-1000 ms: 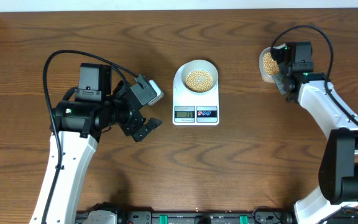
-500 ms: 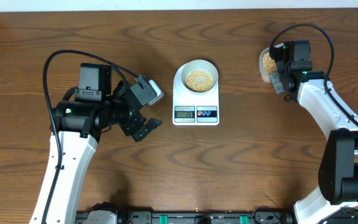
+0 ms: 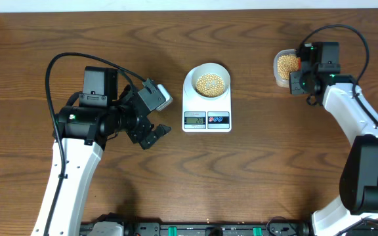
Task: Scoop item into bowl and weigh 50g on scale
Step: 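Lower the red scoop into the soybean tub with the right gripper, then drag the scoop through the soybeans with the right gripper and lift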
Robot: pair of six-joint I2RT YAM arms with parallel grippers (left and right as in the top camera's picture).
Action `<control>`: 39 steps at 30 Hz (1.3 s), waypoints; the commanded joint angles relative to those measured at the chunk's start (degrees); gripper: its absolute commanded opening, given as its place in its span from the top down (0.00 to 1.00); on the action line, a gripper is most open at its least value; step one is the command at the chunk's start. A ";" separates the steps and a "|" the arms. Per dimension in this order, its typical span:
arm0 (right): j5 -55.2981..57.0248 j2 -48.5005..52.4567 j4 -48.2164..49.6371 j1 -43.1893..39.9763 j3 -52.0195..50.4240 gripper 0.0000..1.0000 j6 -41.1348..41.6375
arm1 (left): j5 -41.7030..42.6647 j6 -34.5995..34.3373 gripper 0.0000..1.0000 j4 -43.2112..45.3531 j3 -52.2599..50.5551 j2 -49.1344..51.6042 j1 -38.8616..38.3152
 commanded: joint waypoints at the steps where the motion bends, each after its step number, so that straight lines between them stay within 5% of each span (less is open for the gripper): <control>1: -14.36 1.25 -1.81 -0.59 -1.18 0.99 5.60 | -0.13 -0.28 0.02 -0.15 0.90 -0.79 0.31; 20: -26.71 1.25 -1.81 -10.19 -1.18 0.99 19.89 | -0.13 -0.28 0.02 -0.15 0.90 -0.79 0.31; 39: -34.42 1.25 -0.96 -16.94 -1.18 0.99 23.65 | -0.13 -0.26 0.02 -0.15 0.90 -0.79 0.31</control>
